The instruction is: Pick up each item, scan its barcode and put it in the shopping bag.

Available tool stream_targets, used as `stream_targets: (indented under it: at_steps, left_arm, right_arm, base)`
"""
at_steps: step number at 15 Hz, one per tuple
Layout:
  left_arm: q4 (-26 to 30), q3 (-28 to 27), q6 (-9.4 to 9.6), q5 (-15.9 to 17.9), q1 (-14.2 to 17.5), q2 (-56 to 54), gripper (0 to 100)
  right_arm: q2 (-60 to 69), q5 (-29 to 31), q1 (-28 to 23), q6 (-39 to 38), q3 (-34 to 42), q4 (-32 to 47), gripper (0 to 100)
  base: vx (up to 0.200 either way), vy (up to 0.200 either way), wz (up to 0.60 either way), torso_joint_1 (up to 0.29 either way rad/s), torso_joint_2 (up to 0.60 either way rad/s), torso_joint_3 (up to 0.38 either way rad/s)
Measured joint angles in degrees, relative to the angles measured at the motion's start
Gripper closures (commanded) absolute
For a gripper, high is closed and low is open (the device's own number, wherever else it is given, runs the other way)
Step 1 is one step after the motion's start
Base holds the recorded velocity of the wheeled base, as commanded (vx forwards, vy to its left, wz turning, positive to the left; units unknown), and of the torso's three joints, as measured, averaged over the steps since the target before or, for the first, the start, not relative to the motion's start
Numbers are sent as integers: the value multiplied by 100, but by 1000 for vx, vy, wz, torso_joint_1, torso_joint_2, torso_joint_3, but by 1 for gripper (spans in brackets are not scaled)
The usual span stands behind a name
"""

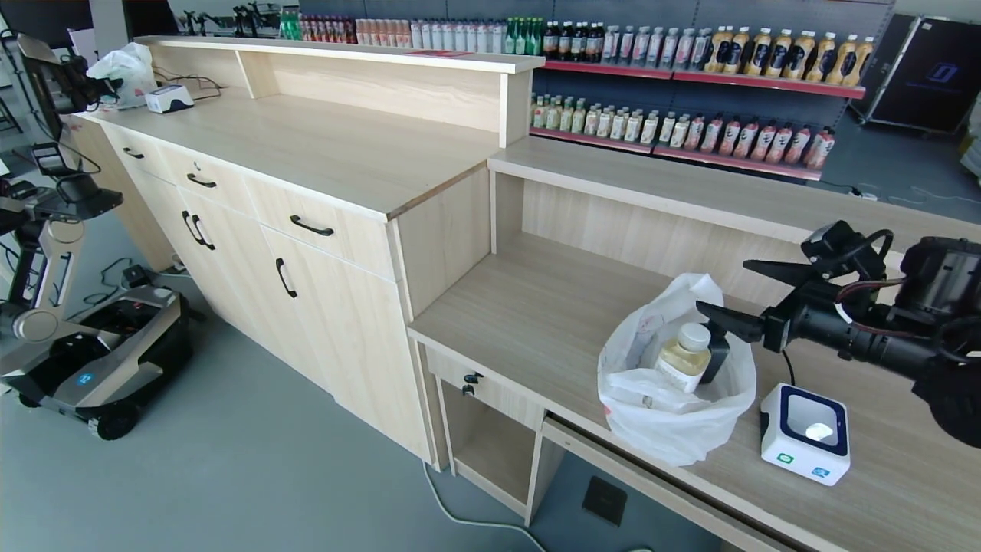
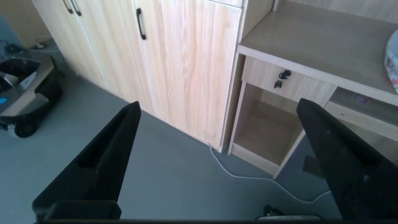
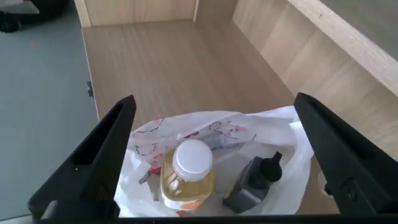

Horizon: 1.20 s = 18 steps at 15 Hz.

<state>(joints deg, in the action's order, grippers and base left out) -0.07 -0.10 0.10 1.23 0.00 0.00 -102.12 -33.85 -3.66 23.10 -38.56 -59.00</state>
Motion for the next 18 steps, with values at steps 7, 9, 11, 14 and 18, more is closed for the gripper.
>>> stream_targets:
  at_steps: [7,9,11,14,18]
  left_arm:
    - [2,0,0,-1,0,0,0]
    - [0,0,0,0,0,0,0]
    - [0,0,-2,-1,0,0,0]
    - [0,0,0,-1,0,0,0]
    - [0,0,0,-4,0,0,0]
  right_arm:
    - [1886,1297,-408,-48,-714,1796,0]
    - [2337,1699,-419,-167,-970,2676,0]
    - [2759,2165,-428,-338,-984,2953,0]
    - [3512,2956,-424,-450,-619,3558,0]
    - [4669,3126,-411,-997,1018,3638,0]
  base:
    - [0,0,-600,1,2,4]
    - [0,0,-600,7,0,2]
    - [0,0,-600,0,7,0]
    - [0,0,-200,2,-1,1]
    - [0,0,0,0,0,0]
